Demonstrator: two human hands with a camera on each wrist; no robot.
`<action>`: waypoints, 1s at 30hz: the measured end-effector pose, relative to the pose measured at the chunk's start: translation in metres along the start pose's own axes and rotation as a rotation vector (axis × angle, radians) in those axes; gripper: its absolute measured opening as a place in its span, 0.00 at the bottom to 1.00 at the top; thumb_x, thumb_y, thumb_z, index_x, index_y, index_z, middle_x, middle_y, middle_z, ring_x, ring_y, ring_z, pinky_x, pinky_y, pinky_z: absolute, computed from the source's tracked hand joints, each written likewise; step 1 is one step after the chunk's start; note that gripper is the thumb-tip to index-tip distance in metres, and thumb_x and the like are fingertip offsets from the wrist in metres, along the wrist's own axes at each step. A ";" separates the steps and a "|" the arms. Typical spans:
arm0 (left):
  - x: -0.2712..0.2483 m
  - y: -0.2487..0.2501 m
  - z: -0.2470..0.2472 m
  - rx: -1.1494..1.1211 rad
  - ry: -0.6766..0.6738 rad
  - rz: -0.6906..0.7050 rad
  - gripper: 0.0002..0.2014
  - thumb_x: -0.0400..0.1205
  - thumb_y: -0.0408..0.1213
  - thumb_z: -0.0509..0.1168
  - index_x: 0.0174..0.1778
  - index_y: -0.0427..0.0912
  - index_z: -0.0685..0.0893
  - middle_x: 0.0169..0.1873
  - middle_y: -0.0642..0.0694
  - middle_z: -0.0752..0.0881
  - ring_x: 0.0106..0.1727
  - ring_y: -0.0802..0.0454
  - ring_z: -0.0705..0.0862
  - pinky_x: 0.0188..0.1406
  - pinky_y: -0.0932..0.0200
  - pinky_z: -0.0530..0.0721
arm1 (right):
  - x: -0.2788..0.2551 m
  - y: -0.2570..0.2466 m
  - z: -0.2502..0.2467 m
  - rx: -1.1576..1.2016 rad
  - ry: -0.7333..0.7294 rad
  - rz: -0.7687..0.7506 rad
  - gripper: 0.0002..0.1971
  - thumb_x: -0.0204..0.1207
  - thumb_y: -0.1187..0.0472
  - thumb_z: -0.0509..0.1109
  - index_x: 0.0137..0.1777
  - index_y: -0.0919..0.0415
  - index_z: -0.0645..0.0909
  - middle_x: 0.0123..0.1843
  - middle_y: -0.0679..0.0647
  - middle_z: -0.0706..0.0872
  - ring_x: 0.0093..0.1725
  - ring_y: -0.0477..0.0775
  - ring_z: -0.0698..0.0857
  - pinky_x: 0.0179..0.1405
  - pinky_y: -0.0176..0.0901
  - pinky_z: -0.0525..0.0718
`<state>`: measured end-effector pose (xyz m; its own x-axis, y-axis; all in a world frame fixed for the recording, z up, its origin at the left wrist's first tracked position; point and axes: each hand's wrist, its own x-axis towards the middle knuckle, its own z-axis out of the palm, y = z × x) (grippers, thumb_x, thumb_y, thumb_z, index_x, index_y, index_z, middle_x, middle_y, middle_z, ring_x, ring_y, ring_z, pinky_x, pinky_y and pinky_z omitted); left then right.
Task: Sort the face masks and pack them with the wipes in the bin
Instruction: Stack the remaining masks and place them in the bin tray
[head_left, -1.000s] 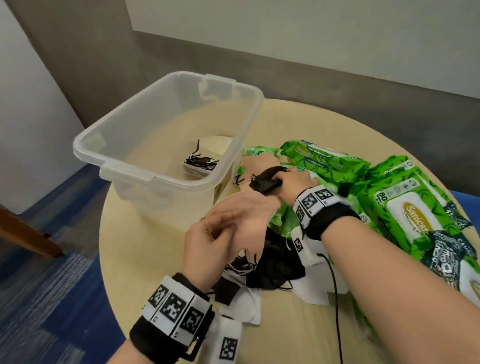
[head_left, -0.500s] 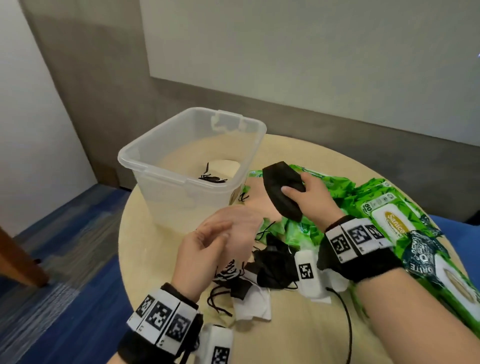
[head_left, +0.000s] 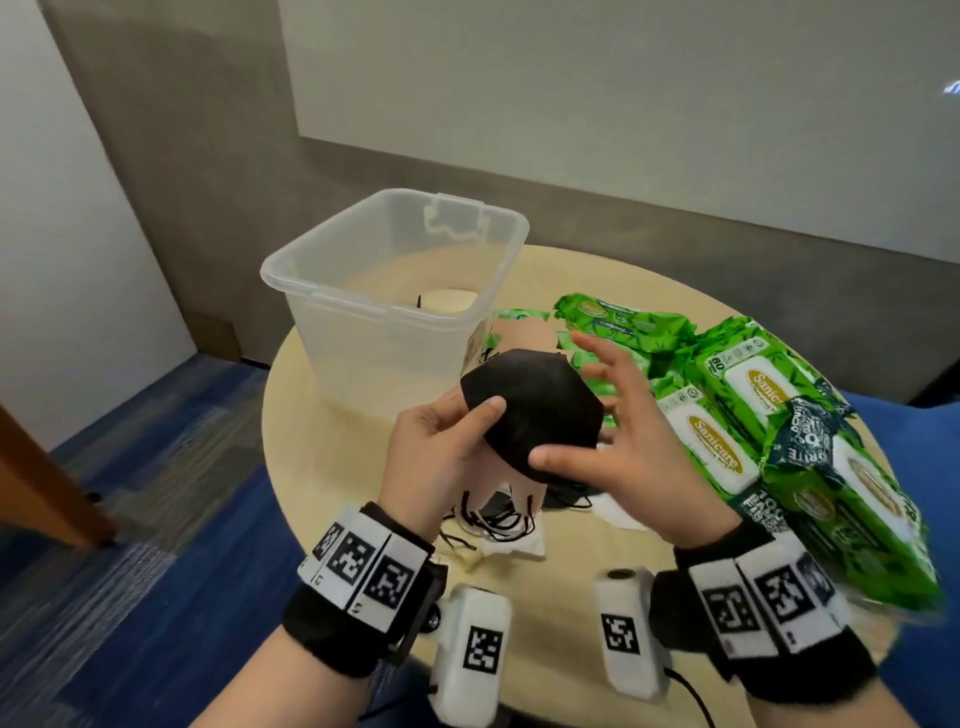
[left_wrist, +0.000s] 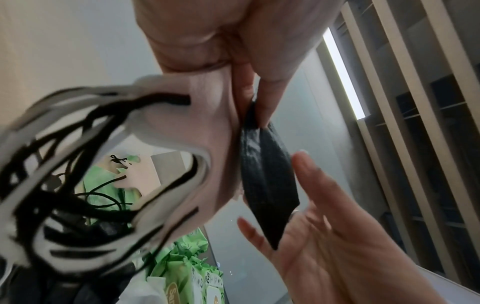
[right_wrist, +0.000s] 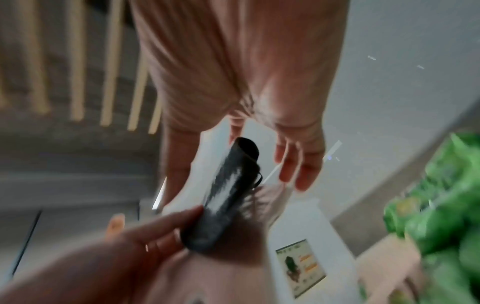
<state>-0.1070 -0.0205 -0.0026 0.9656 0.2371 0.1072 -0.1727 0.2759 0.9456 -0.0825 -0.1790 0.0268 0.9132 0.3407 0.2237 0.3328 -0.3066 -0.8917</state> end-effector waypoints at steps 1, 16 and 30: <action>-0.001 0.000 0.000 -0.014 0.002 -0.008 0.10 0.80 0.25 0.64 0.54 0.32 0.87 0.48 0.41 0.90 0.48 0.55 0.88 0.46 0.67 0.84 | -0.008 0.001 0.002 -0.202 -0.016 -0.096 0.47 0.52 0.55 0.84 0.67 0.25 0.63 0.74 0.50 0.61 0.74 0.51 0.66 0.67 0.38 0.74; -0.012 0.003 0.015 0.069 -0.056 -0.091 0.17 0.83 0.39 0.60 0.38 0.34 0.89 0.33 0.46 0.90 0.36 0.54 0.85 0.39 0.64 0.81 | -0.025 0.021 -0.003 -0.672 0.305 -0.445 0.14 0.76 0.44 0.60 0.53 0.41 0.86 0.70 0.55 0.74 0.74 0.61 0.63 0.71 0.53 0.60; -0.010 -0.002 0.011 -0.128 -0.264 -0.129 0.45 0.72 0.69 0.38 0.56 0.36 0.86 0.54 0.35 0.88 0.61 0.42 0.84 0.62 0.48 0.81 | -0.016 -0.008 -0.018 0.245 -0.052 -0.004 0.09 0.70 0.74 0.71 0.35 0.61 0.78 0.28 0.44 0.84 0.30 0.38 0.81 0.31 0.28 0.78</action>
<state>-0.1142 -0.0339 -0.0021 0.9954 -0.0526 0.0804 -0.0521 0.4068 0.9120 -0.0952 -0.1975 0.0372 0.8964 0.3888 0.2129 0.2641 -0.0827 -0.9609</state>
